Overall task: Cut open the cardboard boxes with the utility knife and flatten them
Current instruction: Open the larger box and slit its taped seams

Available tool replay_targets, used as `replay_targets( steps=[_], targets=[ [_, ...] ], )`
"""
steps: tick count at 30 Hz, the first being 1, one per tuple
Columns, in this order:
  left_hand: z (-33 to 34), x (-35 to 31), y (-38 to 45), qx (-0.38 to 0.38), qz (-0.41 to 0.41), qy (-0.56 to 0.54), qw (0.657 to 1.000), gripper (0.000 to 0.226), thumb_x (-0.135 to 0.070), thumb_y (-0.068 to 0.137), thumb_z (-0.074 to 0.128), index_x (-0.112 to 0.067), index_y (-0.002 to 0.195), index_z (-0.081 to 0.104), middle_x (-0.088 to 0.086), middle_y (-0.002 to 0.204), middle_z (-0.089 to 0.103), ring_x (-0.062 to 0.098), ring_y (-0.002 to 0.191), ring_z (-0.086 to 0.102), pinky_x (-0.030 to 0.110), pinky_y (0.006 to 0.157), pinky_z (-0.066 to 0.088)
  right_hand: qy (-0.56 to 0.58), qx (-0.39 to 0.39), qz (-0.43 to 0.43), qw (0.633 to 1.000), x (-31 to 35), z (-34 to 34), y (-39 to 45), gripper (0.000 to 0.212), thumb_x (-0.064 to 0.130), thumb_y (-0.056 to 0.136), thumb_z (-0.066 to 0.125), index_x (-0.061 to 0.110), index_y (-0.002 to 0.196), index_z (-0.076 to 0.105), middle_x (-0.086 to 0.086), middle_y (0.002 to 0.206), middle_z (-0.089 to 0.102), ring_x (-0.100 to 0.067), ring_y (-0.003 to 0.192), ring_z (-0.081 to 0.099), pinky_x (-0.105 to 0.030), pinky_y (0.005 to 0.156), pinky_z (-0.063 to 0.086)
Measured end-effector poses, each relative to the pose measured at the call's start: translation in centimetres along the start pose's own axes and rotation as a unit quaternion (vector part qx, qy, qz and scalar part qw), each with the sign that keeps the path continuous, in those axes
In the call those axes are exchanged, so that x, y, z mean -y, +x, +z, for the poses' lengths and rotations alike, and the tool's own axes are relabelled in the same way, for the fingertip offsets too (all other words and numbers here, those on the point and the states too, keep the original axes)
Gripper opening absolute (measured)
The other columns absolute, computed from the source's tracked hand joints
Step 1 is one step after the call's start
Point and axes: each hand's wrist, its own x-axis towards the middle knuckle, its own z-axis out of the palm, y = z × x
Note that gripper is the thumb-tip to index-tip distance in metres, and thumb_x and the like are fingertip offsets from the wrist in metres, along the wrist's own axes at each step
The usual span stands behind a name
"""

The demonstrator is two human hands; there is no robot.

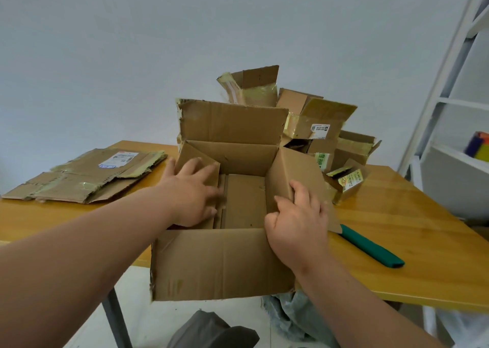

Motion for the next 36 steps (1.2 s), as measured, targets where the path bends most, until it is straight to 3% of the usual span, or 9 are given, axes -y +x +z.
replay_targets(
  steps=[6, 10, 13, 17, 24, 28, 31, 33, 36],
  targets=[
    [-0.5, -1.1, 0.5, 0.053, 0.021, 0.055, 0.997, 0.042, -0.057, 0.100, 0.022, -0.052, 0.139, 0.039, -0.012, 0.162, -0.009, 0.028, 0.145, -0.024, 0.070, 0.105, -0.018, 0.001, 0.005, -0.004, 1.000, 0.2, -0.5, -0.3, 0.062, 0.040, 0.086, 0.022, 0.025, 0.129, 0.063, -0.001, 0.160, 0.021, -0.024, 0.145, 0.018, -0.056, 0.121, 0.010],
    [-1.3, -1.2, -0.1, -0.058, 0.012, -0.038, 0.998, 0.039, -0.061, 0.097, 0.023, -0.043, 0.123, 0.044, -0.008, 0.159, 0.011, 0.028, 0.148, -0.005, 0.071, 0.111, -0.001, -0.005, 0.018, -0.004, 1.000, 0.0, -0.3, -0.2, 0.044, 0.039, 0.097, 0.033, 0.027, 0.130, 0.061, 0.000, 0.161, 0.017, -0.023, 0.147, 0.014, -0.055, 0.122, 0.008],
    [-2.8, -0.2, -0.7, -0.173, -0.034, -0.224, 0.958, 0.029, -0.061, 0.092, 0.042, -0.033, 0.094, 0.051, -0.004, 0.146, 0.032, 0.026, 0.139, 0.021, 0.056, 0.112, 0.025, 0.004, 0.017, -0.003, 1.000, 0.1, -0.1, 0.1, 0.053, 0.043, 0.094, 0.025, 0.027, 0.133, 0.058, -0.001, 0.160, 0.019, -0.023, 0.147, 0.015, -0.056, 0.121, 0.009],
    [-4.2, 3.4, -2.4, -0.225, -0.109, -0.524, 0.814, 0.002, -0.024, 0.091, 0.063, -0.025, 0.091, 0.062, 0.000, 0.123, 0.054, 0.026, 0.113, 0.050, 0.044, 0.093, 0.042, 0.017, 0.009, 0.004, 1.000, 0.2, 0.4, 0.7, 0.060, 0.047, 0.090, 0.019, 0.029, 0.134, 0.057, -0.001, 0.158, 0.025, -0.023, 0.146, 0.019, -0.057, 0.121, 0.011],
    [-0.5, 7.3, -5.2, -0.144, -0.197, -0.836, 0.492, 0.032, -0.025, 0.100, 0.050, -0.039, 0.128, 0.058, 0.001, 0.119, 0.057, 0.024, 0.101, 0.058, 0.044, 0.075, 0.052, 0.134, 0.003, -0.023, 0.991, -1.8, 0.1, 1.7, 0.049, 0.047, 0.103, 0.036, 0.024, 0.144, 0.047, 0.001, 0.156, 0.038, -0.017, 0.144, 0.031, -0.047, 0.121, 0.023],
    [2.0, 7.7, -5.3, -0.174, -0.208, -0.884, 0.381, 0.042, -0.021, 0.099, 0.053, -0.035, 0.138, 0.048, 0.002, 0.120, 0.058, 0.023, 0.098, 0.061, 0.047, 0.071, 0.053, 0.231, -0.131, -0.026, 0.964, -3.2, 1.0, 1.5, 0.035, 0.028, 0.104, 0.039, 0.014, 0.129, 0.060, 0.006, 0.119, 0.059, -0.011, 0.118, 0.049, -0.042, 0.112, 0.037],
    [3.1, 7.5, -5.3, -0.179, -0.187, -0.911, 0.322, 0.035, -0.025, 0.096, 0.055, -0.019, 0.131, 0.054, 0.003, 0.112, 0.064, 0.022, 0.096, 0.068, 0.044, 0.065, 0.060, 0.251, -0.214, 0.034, 0.943, -4.3, 2.3, 1.0, 0.033, 0.014, 0.099, 0.043, 0.006, 0.129, 0.055, -0.008, 0.130, 0.052, -0.023, 0.129, 0.043, -0.030, 0.108, 0.026],
    [3.8, 7.0, -5.2, -0.160, -0.172, -0.918, 0.321, 0.036, -0.032, 0.094, 0.057, -0.017, 0.127, 0.057, 0.005, 0.109, 0.070, 0.023, 0.097, 0.070, 0.046, 0.070, 0.060, 0.265, -0.259, 0.097, 0.924, -4.9, 3.0, 0.5, 0.039, 0.004, 0.093, 0.050, 0.001, 0.132, 0.049, -0.016, 0.133, 0.046, -0.029, 0.129, 0.037, -0.029, 0.105, 0.023],
    [4.8, 5.7, -4.7, -0.092, -0.167, -0.851, 0.489, 0.049, -0.054, 0.085, 0.054, -0.023, 0.122, 0.059, 0.003, 0.126, 0.065, 0.022, 0.107, 0.062, 0.042, 0.093, 0.048, 0.344, -0.235, 0.209, 0.885, -5.5, 3.7, 0.1, 0.058, -0.004, 0.088, 0.058, 0.001, 0.141, 0.037, -0.018, 0.141, 0.036, -0.034, 0.131, 0.033, -0.041, 0.109, 0.028]
  ],
)
